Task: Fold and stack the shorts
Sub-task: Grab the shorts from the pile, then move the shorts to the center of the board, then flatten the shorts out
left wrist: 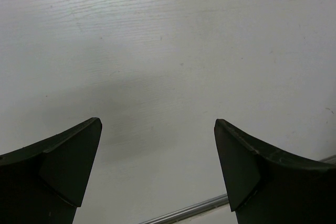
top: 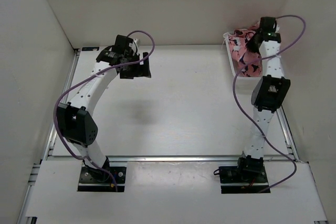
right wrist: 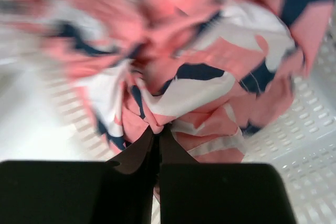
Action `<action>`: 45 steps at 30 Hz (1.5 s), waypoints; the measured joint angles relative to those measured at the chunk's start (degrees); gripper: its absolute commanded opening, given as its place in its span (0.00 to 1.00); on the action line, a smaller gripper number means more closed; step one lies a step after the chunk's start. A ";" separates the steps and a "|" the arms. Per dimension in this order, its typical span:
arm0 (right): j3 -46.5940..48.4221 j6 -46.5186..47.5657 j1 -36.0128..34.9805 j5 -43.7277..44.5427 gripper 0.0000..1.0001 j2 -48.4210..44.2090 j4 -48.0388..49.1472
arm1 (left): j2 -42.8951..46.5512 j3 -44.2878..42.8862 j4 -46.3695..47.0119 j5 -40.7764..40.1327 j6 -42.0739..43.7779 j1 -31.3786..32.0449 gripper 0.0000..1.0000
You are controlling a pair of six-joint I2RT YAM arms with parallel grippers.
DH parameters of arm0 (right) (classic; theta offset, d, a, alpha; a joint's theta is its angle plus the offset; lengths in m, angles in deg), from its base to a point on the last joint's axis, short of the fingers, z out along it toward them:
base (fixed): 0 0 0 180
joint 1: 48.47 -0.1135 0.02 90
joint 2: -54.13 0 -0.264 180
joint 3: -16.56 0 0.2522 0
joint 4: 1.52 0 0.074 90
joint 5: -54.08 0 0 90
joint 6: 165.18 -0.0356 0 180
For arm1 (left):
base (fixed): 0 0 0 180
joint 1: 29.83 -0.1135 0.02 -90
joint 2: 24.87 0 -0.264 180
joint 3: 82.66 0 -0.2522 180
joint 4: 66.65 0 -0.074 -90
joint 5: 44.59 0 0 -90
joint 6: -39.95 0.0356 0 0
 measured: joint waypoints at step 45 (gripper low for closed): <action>-67.69 2.78 -38.80 -12.04 0.98 -63.78 10.43 | 10.78 38.05 4.28 12.63 -13.90 -18.21 1.00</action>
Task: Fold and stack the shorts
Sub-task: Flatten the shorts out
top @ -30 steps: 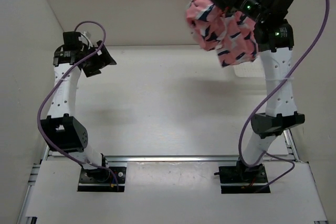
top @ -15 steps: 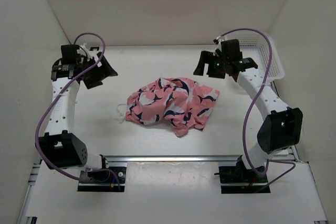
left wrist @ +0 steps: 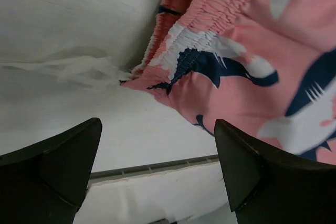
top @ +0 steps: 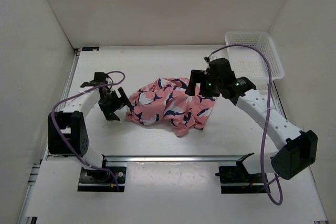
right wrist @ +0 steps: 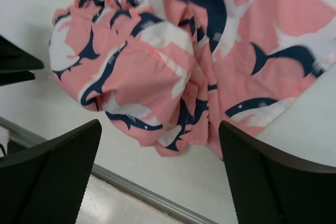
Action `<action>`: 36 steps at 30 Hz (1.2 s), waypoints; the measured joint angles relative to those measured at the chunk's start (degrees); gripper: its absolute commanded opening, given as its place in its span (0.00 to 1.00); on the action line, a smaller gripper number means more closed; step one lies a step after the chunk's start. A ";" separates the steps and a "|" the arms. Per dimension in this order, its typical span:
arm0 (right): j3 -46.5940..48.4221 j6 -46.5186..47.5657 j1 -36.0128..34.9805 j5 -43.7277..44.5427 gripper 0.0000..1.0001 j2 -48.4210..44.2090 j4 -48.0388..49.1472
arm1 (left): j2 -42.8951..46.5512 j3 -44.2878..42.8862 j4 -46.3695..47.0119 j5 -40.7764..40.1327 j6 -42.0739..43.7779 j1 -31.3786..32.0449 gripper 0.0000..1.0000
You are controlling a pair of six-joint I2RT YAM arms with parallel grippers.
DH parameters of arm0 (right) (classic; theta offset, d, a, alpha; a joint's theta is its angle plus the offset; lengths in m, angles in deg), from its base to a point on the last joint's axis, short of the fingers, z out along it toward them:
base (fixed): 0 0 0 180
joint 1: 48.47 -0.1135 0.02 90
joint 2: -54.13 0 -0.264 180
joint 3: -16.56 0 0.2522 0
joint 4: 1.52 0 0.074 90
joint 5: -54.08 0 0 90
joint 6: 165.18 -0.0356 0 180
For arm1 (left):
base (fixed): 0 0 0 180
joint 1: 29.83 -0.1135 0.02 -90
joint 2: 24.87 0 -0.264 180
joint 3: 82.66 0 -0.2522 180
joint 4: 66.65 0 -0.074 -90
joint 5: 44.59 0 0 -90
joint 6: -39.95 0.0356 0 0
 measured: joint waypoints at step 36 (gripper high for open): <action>8.11 4.15 2.40 -4.98 1.00 13.31 3.63 | -25.49 -41.16 -3.69 -2.67 2.21 5.99 1.00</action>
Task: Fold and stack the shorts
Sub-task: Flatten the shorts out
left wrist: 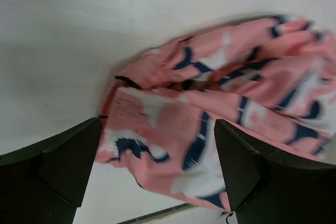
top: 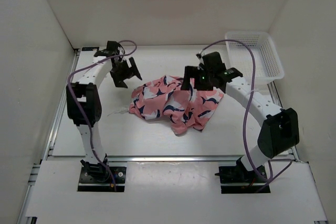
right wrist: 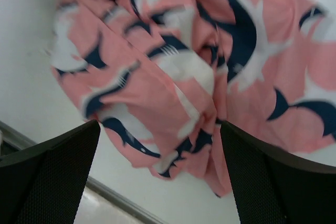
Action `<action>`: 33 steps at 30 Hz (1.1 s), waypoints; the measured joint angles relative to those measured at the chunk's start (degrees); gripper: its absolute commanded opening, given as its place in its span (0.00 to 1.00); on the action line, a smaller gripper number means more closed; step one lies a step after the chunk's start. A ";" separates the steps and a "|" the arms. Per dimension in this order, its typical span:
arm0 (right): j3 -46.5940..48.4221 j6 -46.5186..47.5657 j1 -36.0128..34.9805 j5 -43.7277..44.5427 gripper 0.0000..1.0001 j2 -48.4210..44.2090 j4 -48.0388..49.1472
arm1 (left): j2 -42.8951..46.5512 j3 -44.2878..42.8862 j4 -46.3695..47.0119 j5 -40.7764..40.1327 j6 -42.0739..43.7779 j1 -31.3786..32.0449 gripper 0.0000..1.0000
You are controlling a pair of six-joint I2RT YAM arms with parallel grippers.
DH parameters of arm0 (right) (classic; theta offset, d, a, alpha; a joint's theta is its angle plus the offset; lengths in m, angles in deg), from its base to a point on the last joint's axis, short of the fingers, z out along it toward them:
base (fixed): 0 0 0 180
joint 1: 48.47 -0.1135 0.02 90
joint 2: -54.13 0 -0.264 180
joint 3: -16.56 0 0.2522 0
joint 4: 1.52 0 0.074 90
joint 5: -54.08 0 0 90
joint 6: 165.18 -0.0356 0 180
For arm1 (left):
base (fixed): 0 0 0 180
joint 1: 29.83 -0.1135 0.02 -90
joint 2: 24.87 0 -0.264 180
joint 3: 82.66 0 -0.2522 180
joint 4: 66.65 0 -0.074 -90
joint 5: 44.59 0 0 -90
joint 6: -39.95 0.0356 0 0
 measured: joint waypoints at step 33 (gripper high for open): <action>36.02 3.26 7.39 -7.52 0.00 13.90 -1.55 | -0.28 -23.26 -2.69 7.41 -0.37 -3.28 0.10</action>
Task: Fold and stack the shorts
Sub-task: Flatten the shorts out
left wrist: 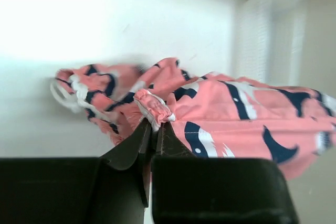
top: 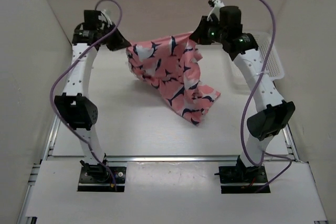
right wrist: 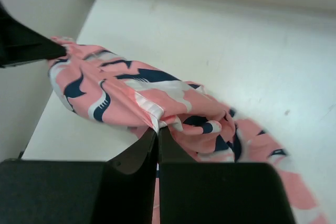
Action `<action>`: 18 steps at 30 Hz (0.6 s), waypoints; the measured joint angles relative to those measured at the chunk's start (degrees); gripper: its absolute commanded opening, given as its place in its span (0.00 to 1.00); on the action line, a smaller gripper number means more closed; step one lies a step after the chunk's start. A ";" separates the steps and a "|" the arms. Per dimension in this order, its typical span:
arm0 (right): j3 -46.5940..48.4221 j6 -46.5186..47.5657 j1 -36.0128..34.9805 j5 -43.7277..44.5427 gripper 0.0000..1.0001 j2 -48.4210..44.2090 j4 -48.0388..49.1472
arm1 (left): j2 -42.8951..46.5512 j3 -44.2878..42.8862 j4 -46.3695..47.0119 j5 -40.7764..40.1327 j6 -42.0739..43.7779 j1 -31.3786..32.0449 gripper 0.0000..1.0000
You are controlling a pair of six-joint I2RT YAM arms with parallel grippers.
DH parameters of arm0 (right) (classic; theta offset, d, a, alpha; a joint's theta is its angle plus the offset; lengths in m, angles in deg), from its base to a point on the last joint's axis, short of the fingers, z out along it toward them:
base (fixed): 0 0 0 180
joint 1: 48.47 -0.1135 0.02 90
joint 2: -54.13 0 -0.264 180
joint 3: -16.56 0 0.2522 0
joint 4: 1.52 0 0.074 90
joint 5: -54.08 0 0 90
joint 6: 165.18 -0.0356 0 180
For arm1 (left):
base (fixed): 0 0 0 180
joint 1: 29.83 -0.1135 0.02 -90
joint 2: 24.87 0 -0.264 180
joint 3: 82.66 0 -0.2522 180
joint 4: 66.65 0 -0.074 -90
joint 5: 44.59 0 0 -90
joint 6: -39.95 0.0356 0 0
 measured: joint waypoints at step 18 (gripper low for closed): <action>-60.81 6.78 -10.34 24.15 0.88 -39.19 -0.42 | 37.90 51.71 5.27 -7.89 -0.81 3.72 0.90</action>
